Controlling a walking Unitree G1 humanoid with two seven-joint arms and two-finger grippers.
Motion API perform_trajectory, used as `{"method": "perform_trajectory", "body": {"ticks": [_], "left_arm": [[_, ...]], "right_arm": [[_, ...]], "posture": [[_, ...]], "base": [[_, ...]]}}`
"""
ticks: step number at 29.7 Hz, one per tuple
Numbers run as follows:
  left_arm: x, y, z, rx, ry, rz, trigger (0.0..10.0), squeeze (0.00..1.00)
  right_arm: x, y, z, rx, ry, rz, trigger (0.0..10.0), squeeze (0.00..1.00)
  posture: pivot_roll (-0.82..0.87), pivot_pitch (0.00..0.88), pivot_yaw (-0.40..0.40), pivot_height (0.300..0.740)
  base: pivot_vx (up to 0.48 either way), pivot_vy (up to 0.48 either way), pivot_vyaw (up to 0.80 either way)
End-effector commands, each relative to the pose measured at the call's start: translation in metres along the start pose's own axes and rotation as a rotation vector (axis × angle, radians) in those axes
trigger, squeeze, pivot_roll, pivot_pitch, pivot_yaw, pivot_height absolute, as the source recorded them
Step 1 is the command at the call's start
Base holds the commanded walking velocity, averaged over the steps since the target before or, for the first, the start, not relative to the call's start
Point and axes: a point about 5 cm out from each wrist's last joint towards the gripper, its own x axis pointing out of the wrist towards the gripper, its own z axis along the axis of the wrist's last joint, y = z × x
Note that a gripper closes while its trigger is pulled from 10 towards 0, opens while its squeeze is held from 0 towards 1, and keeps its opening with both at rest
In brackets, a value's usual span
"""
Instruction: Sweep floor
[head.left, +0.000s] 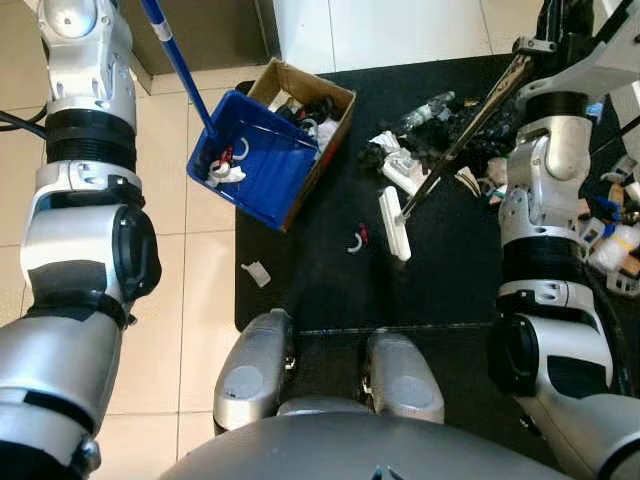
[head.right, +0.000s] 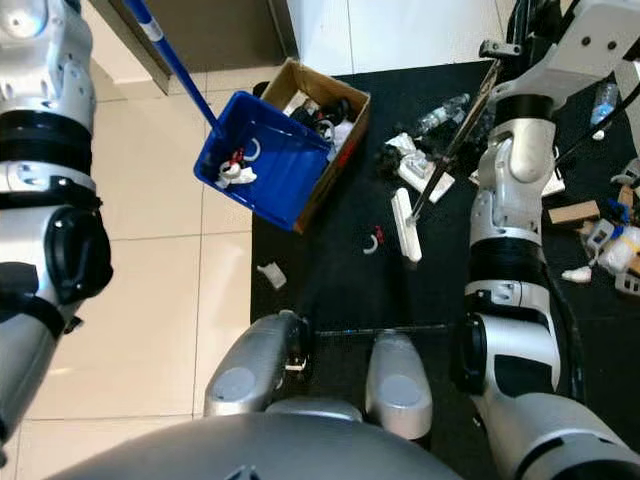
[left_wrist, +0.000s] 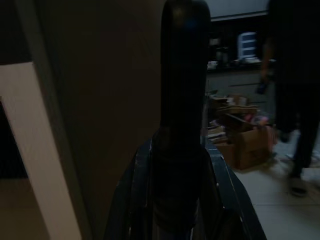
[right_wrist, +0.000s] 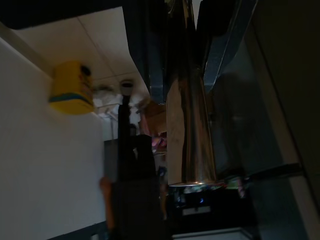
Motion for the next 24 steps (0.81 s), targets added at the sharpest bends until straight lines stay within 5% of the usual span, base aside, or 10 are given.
{"method": "perform_trajectory", "body": {"ticks": [1, 13, 24], "left_arm": [[0.0035, -0.0018, 0.0105, 0.01, -0.054, -0.006, 10.0, 0.0], [0.0033, -0.0025, 0.0096, 0.013, -0.056, -0.006, 10.0, 0.0], [0.0036, -0.003, 0.009, 0.027, -0.052, -0.008, 10.0, 0.0]], "right_arm": [[-0.0016, 0.0002, 0.0004, 0.009, -0.016, -0.006, 10.0, 0.0], [-0.0014, -0.0013, 0.0004, 0.007, -0.017, -0.01, 10.0, 0.0], [-0.0004, -0.0017, 0.0006, 0.007, -0.018, -0.01, 10.0, 0.0]], "posture": [[0.1, 0.058, 0.097, 0.74], [0.1, 0.058, 0.096, 0.74], [0.1, 0.055, 0.095, 0.74]], "base": [[0.48, 0.0, 0.0], [0.457, 0.0, 0.0], [0.215, 0.0, 0.0]]}}
